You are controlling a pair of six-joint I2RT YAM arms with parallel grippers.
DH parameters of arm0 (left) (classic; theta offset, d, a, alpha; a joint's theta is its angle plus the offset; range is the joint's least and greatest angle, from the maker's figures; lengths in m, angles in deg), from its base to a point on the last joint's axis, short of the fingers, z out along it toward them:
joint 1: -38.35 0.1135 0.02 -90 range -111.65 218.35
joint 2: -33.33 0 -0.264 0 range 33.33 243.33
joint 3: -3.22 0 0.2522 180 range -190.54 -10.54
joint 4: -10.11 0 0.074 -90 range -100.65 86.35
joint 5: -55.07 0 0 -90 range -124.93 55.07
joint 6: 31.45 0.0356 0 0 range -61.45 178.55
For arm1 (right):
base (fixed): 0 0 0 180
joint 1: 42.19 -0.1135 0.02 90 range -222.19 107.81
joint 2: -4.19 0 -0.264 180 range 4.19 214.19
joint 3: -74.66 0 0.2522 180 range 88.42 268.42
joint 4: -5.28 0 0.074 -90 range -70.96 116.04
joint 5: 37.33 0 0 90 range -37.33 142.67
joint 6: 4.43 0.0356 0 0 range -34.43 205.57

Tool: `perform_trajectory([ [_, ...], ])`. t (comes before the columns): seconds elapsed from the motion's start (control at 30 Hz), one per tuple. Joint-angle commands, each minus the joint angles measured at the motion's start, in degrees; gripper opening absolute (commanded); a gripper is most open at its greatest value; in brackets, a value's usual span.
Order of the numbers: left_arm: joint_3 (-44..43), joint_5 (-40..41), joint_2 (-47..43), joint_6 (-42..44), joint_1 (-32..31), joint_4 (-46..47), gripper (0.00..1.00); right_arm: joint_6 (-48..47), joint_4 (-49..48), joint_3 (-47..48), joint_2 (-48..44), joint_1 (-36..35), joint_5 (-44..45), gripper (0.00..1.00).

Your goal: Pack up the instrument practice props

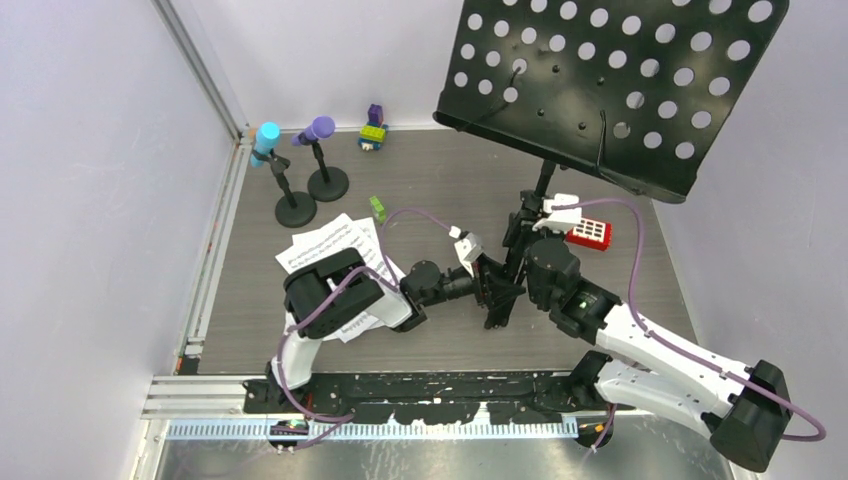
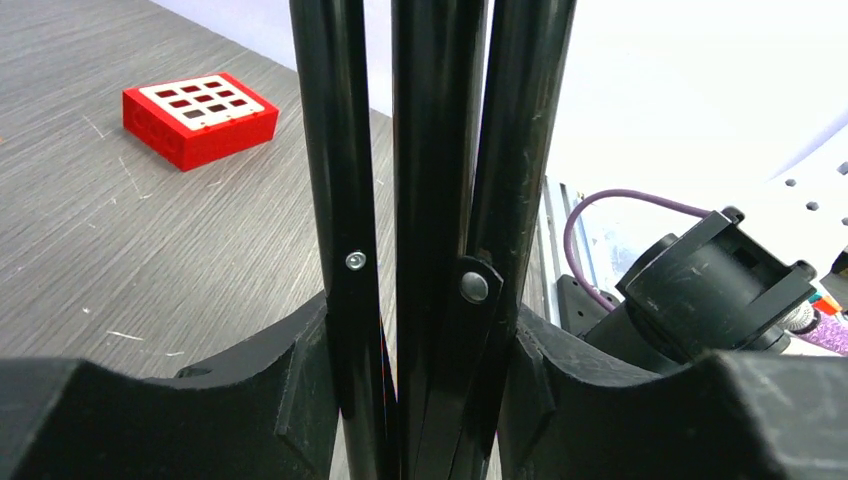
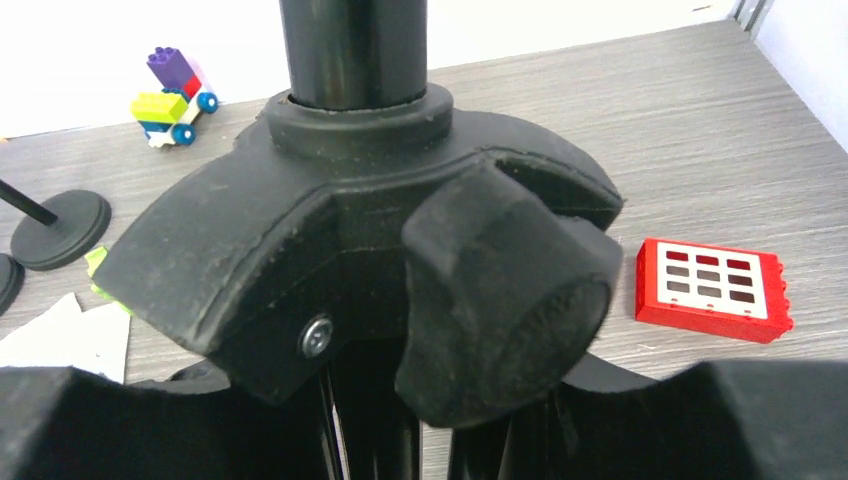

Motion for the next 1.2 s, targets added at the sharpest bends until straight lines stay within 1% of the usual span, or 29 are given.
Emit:
perform_trajectory([
  [0.0, 2.9, -0.6, -2.1, -0.3, 0.0, -0.4, 0.03, 6.0, -9.2, 9.2, -2.2, 4.5, 2.7, 0.0],
  [0.03, 3.4, -0.7, -2.7, -0.3, 0.0, -0.6, 0.0, 8.4, -7.3, 9.5, -2.2, 6.0, 1.7, 0.0],
  [0.13, 5.2, 0.0, -5.6, 0.4, 0.1, -3.5, 0.0, 14.1, -1.9, 10.1, -1.5, 10.9, -1.4, 0.0],
  [0.23, 6.5, 1.3, -9.2, 2.7, 0.0, -9.3, 0.0, 17.5, -1.0, 9.2, -0.3, 15.4, -4.7, 0.0],
  [0.3, 5.8, 2.3, -11.4, 4.6, 0.1, -15.5, 0.0, 18.4, -1.8, 8.5, 1.5, 17.8, -6.3, 0.0],
  [0.33, 4.4, 2.3, -12.3, 5.6, 0.1, -20.0, 0.0, 18.8, -2.4, 8.1, 2.3, 19.0, -7.2, 0.0],
  [0.4, 0.5, 2.3, -13.2, 7.5, 0.1, -29.8, 0.0, 19.4, -4.2, 7.4, 4.1, 21.1, -9.1, 0.0],
  [0.47, -3.1, 1.4, -12.6, 9.7, 0.1, -36.1, 0.0, 19.6, -5.4, 7.2, 5.8, 22.7, -9.8, 0.01],
  [0.53, -5.1, 0.4, -11.2, 10.5, 0.4, -37.3, 0.0, 19.5, -7.1, 6.8, 7.6, 24.0, -10.7, 0.0],
  [0.6, -6.0, -0.9, -9.9, 9.3, 1.1, -37.0, 0.0, 20.0, -7.9, 6.6, 9.3, 25.5, -12.2, 0.0],
  [0.77, -5.0, -1.5, -8.5, 6.7, 2.6, -34.6, 0.0, 21.9, -11.2, 4.7, 14.0, 28.9, -16.3, 0.0],
  [0.87, -4.4, -1.7, -8.0, 5.8, 2.8, -34.5, 0.0, 22.9, -13.0, 4.0, 17.9, 29.4, -17.3, 0.0],
  [0.97, -4.5, -3.7, -6.9, 3.9, 3.0, -35.3, 0.0, 24.5, -14.4, 3.3, 21.1, 29.7, -17.6, 0.01],
  [1.17, -3.7, -6.4, -5.7, 2.2, 3.2, -36.3, 0.0, 27.6, -14.6, 1.7, 25.9, 29.8, -16.5, 0.0],
])
